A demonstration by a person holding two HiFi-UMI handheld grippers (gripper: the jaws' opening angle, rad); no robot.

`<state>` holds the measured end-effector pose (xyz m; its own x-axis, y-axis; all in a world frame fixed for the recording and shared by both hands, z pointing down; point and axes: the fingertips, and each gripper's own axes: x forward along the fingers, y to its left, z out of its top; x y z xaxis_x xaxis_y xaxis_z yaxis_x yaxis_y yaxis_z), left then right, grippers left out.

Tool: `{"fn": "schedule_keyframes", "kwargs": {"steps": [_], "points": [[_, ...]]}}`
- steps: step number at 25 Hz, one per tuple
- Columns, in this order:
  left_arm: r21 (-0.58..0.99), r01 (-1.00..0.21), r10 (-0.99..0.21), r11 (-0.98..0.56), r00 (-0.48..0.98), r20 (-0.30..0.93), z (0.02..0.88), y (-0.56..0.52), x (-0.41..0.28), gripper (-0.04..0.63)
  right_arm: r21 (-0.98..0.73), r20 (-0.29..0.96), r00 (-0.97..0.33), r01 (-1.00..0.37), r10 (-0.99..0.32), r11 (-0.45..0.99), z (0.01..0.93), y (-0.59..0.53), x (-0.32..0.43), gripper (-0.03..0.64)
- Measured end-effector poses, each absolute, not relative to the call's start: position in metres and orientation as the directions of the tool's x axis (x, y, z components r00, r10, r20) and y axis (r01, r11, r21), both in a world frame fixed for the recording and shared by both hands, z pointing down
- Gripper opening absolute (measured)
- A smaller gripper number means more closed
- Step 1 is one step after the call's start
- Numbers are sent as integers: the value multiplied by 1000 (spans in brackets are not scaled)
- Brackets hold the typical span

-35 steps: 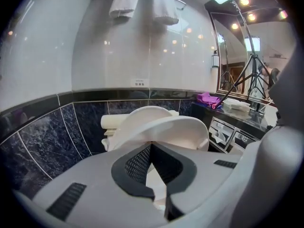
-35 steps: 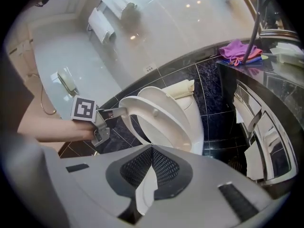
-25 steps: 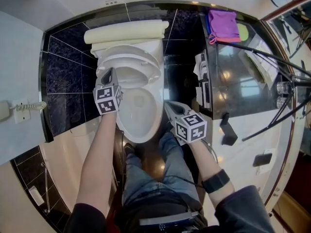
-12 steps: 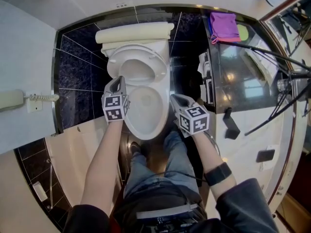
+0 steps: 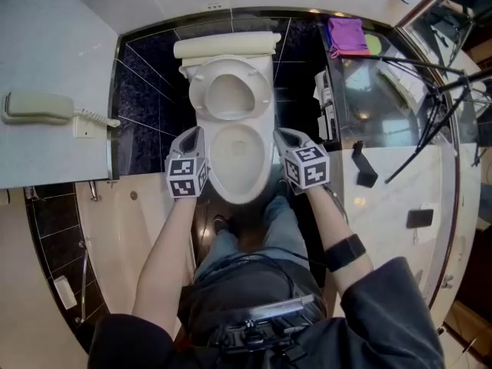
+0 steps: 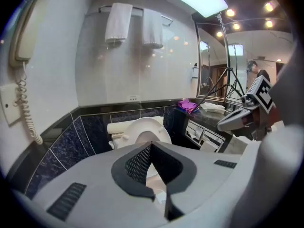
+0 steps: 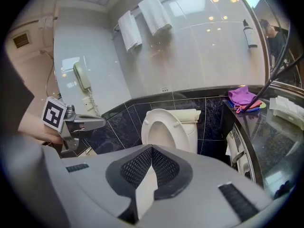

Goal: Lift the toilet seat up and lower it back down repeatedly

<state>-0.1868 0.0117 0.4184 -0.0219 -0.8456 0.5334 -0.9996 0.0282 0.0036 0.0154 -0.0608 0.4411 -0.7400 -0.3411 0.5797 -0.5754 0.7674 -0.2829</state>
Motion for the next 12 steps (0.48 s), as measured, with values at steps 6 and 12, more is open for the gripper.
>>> {"fn": "schedule_keyframes", "kwargs": {"steps": [6, 12], "points": [[43, -999, -862, 14, 10, 507, 386, 72, -183, 0, -204, 586, -705, -606, -399, 769, 410, -26, 32, 17], [53, -998, -879, -28, 50, 474, 363, 116, -175, 0, -168, 572, -681, -642, -457, 748, 391, 12, 49, 17]]}}
